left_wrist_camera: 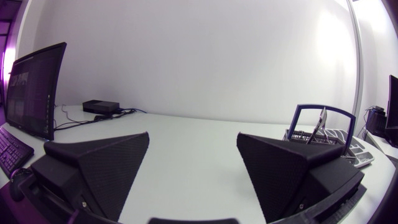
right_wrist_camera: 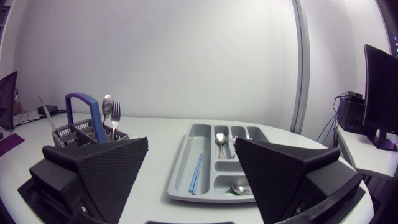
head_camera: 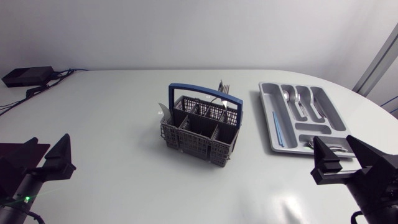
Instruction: Unload the cutlery basket into the drawer organizer.
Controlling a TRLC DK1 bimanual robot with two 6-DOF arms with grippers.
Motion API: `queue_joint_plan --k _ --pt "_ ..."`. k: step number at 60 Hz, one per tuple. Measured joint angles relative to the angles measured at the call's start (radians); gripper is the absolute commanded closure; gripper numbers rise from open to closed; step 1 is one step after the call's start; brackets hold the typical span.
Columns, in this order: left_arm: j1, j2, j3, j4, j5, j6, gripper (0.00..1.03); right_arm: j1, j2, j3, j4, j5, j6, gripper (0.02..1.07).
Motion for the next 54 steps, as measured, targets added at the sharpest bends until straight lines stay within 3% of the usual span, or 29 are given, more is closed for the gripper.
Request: queue_joint_plan --k 19,33,54 --pt "0.000 0.000 0.000 -0.005 0.000 0.002 0.08 0.000 0.000 0.000 0.000 0.003 -0.003 0.06" --pt "-0.014 0.007 0.062 -0.093 0.000 0.003 0.08 0.021 0.010 0.011 -0.001 0.025 -0.003 0.07" --pt "-0.080 0.278 0.251 -0.094 0.001 0.003 0.11 0.081 0.266 0.154 0.036 0.031 -0.003 0.07"
